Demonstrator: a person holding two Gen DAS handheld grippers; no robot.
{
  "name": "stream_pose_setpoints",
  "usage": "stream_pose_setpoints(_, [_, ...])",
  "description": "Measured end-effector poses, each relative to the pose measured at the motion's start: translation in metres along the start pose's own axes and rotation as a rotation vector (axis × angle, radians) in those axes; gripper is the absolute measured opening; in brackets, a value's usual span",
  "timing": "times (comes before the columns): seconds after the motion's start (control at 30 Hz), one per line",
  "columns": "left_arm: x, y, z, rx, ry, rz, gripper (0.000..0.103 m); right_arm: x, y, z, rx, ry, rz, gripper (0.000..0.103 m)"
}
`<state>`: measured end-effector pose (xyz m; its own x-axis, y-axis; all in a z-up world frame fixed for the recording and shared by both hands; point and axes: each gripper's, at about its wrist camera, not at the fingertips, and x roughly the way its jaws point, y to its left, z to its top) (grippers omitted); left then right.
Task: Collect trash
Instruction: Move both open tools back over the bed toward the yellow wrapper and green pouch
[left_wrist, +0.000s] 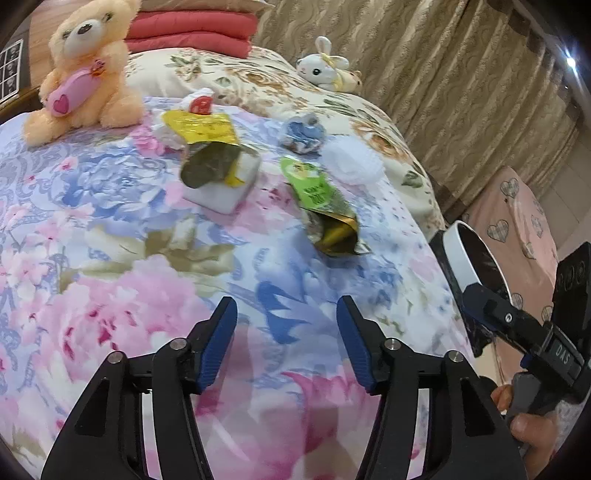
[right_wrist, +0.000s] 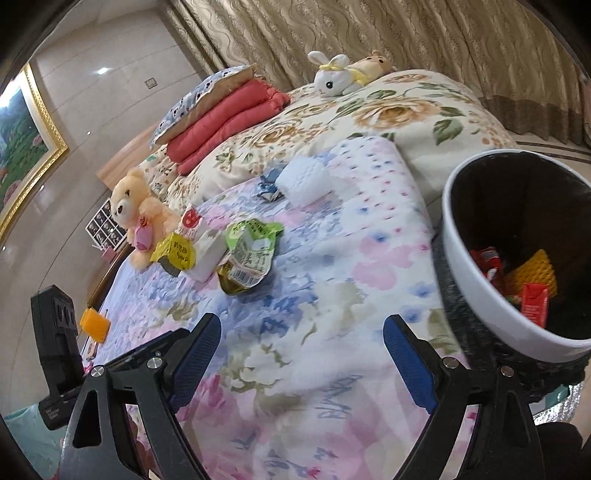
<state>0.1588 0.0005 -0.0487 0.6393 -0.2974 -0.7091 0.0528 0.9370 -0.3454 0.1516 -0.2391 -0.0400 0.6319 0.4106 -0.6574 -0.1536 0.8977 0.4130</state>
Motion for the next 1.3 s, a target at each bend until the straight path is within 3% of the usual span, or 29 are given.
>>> stream_pose_setpoints(0.53, [0.004, 0.037, 0.024, -0.064, -0.022, 0.047, 0.066, 0.032, 0.014, 0.0, 0.004, 0.045, 0.031, 0.091])
stream_pose_setpoints(0.7, [0.005, 0.04, 0.042, -0.068, -0.054, 0.044, 0.075, 0.04, 0.018, 0.004, 0.011, 0.049, 0.041, 0.091])
stream_pose_setpoints(1.07, [0.026, 0.049, 0.071, -0.123, -0.089, 0.041, 0.075, 0.056, 0.018, 0.011, 0.023, 0.064, 0.046, 0.091])
stream_pose_setpoints(1.3, [0.018, 0.076, 0.058, -0.168, -0.094, 0.068, 0.075, 0.064, 0.024, 0.018, 0.019, 0.06, 0.054, 0.091])
